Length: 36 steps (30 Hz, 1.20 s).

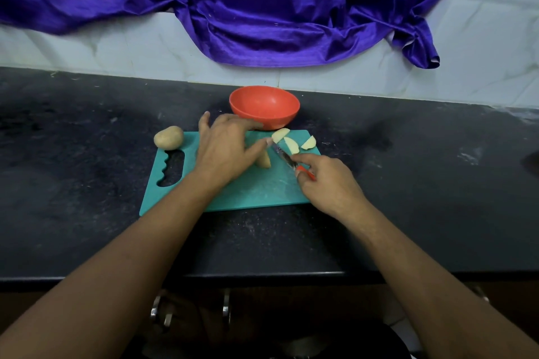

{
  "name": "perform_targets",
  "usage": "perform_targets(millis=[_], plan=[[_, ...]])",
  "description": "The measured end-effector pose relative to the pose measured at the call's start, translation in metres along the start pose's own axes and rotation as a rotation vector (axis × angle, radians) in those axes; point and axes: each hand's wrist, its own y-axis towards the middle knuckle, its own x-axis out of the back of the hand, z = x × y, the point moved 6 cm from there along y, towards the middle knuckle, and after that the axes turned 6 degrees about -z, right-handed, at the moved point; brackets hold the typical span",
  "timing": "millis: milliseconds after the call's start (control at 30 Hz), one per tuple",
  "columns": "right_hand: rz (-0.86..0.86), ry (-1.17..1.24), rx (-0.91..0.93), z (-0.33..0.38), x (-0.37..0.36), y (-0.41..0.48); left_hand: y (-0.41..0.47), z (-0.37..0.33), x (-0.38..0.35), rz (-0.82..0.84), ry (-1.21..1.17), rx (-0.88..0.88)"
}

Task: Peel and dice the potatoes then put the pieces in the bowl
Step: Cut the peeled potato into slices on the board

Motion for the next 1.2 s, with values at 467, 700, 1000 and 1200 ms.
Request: perform_targets(millis=[467,700,1000,1200], plan=[[0.004,0.027,0.001,0.000,0.000,-0.002,0.066,0.013,-0.024,0.008,0.221,0.040],[0.014,0.014,-0.002,0.003,0.001,-0.001,0.076,0.032,-0.024,0.007,0.284,0.071],[0.009,0.029,-0.004,0.005,0.004,-0.002,0.009,-0.010,-0.002,0.049,0.098,-0.083],[0.005,0.050,-0.026,0.013,0.008,0.001,-0.018,0.002,-0.011,0.171,0.158,-0.047]])
